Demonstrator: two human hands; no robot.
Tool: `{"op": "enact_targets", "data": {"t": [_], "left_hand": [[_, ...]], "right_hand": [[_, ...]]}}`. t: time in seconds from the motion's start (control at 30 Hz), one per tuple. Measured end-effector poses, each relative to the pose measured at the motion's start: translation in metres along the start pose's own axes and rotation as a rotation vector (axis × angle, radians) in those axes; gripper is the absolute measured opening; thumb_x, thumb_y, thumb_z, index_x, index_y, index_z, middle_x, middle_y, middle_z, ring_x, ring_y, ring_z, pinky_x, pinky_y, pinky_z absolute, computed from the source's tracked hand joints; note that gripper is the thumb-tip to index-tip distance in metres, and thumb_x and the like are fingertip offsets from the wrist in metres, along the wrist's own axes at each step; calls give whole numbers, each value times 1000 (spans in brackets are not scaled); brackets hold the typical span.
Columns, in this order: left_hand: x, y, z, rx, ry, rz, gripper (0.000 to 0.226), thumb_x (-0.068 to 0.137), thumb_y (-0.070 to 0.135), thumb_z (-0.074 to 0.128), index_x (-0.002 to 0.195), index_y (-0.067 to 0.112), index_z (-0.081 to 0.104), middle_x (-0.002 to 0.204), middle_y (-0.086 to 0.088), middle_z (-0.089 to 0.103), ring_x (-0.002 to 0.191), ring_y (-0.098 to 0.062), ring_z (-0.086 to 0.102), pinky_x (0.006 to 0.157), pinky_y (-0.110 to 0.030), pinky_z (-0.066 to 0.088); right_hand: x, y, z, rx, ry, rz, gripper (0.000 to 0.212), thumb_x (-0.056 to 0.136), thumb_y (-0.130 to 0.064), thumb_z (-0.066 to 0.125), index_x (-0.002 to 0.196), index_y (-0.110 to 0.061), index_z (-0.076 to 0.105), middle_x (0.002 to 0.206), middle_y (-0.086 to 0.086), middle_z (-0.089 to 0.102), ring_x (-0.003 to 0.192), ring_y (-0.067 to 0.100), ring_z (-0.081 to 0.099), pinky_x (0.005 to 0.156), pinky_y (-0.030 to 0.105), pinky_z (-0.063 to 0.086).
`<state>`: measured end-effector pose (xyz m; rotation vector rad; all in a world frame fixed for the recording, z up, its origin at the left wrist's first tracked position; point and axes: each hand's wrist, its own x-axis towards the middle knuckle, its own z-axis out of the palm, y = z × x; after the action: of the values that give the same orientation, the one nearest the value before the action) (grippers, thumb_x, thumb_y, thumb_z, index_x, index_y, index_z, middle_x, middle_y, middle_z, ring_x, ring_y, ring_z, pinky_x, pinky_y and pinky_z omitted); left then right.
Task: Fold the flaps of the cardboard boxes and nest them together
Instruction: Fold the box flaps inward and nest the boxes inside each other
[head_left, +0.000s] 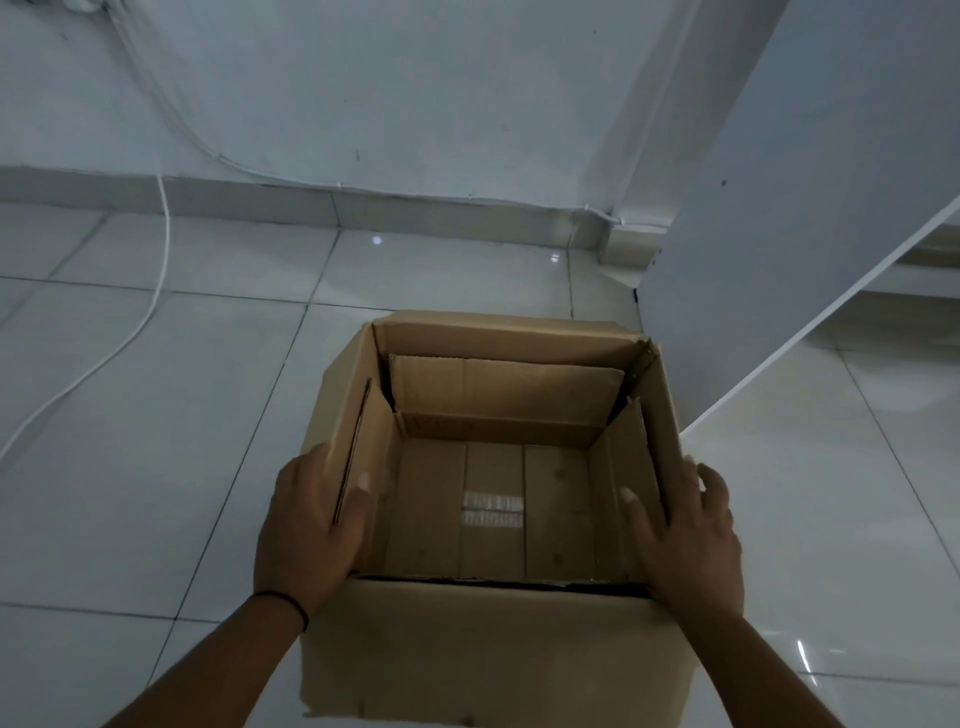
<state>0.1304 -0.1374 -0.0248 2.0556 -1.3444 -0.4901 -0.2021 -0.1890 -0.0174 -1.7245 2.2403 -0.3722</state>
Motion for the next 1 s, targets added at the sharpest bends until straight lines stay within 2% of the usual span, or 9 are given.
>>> {"op": "enact_targets", "data": {"t": [0.07, 0.13, 0.17, 0.23, 0.33, 0.4, 0.57, 0.8, 1.0], "left_hand": [[-13, -3, -8, 34, -128, 18, 93, 68, 75, 53, 141, 27, 24, 147, -8, 35, 132, -27, 40, 99, -43, 45], [-28, -11, -11, 224, -312, 14, 130, 40, 92, 52, 145, 43, -7, 160, -2, 1, 144, -27, 18, 108, -48, 36], [-34, -14, -11, 312, -393, 14, 139, 29, 96, 51, 140, 49, -19, 159, 3, -18, 147, -27, 6, 110, -49, 33], [-37, -14, -9, 393, -463, 1, 147, 20, 94, 54, 143, 46, -10, 153, 5, -35, 147, -28, -2, 112, -47, 30], [-24, 1, -3, 399, -412, -29, 133, 29, 84, 67, 143, 32, 22, 155, -1, -17, 142, -34, 19, 106, -41, 40], [-9, 10, 4, 410, -369, -30, 123, 35, 79, 71, 139, 28, 30, 154, -4, -5, 135, -34, 30, 102, -40, 45], [37, 23, 28, 391, -321, -11, 100, 48, 59, 82, 131, 20, 42, 150, -8, 2, 129, -37, 30, 101, -40, 44], [116, 48, 57, 407, -276, 10, 65, 55, 39, 87, 107, 17, 54, 147, -12, 8, 119, -38, 35, 93, -41, 50], [183, 64, 79, 419, -245, 34, 60, 57, 39, 86, 102, 16, 55, 143, -11, 14, 115, -36, 38, 92, -41, 51]], "right_hand": [[-14, 6, -5, -3, -8, 1, 100, 67, -83, 32, 143, -19, 20, 148, 13, 32, 130, 37, 41, 101, 59, 40], [-33, 14, -4, -80, -135, 1, 120, 51, -96, 30, 145, -25, 8, 157, 6, 13, 138, 33, 29, 105, 57, 33], [-44, 17, -2, -146, -210, -18, 130, 40, -100, 29, 146, -29, 1, 158, 2, 1, 141, 31, 23, 106, 56, 32], [-60, 20, 2, -276, -267, -86, 141, 28, -101, 35, 147, -34, -1, 158, 6, -8, 140, 34, 22, 102, 54, 37], [-58, 21, 8, -234, -153, -144, 124, 35, -77, 71, 141, -22, 38, 152, 22, 19, 114, 47, 50, 85, 55, 52], [-42, 19, 12, -181, -84, -126, 111, 41, -64, 82, 135, -17, 48, 148, 22, 20, 102, 49, 54, 83, 53, 54], [17, 6, 20, -183, -105, -89, 86, 59, -61, 76, 132, -25, 48, 153, 14, -3, 114, 42, 46, 97, 45, 45], [110, -13, 20, -196, -118, -119, 59, 65, -55, 75, 114, -25, 60, 153, 13, -2, 115, 42, 44, 99, 43, 44], [176, -33, 27, -200, -114, -91, 49, 66, -52, 76, 106, -26, 65, 154, 10, -5, 122, 44, 39, 102, 45, 41]]}}
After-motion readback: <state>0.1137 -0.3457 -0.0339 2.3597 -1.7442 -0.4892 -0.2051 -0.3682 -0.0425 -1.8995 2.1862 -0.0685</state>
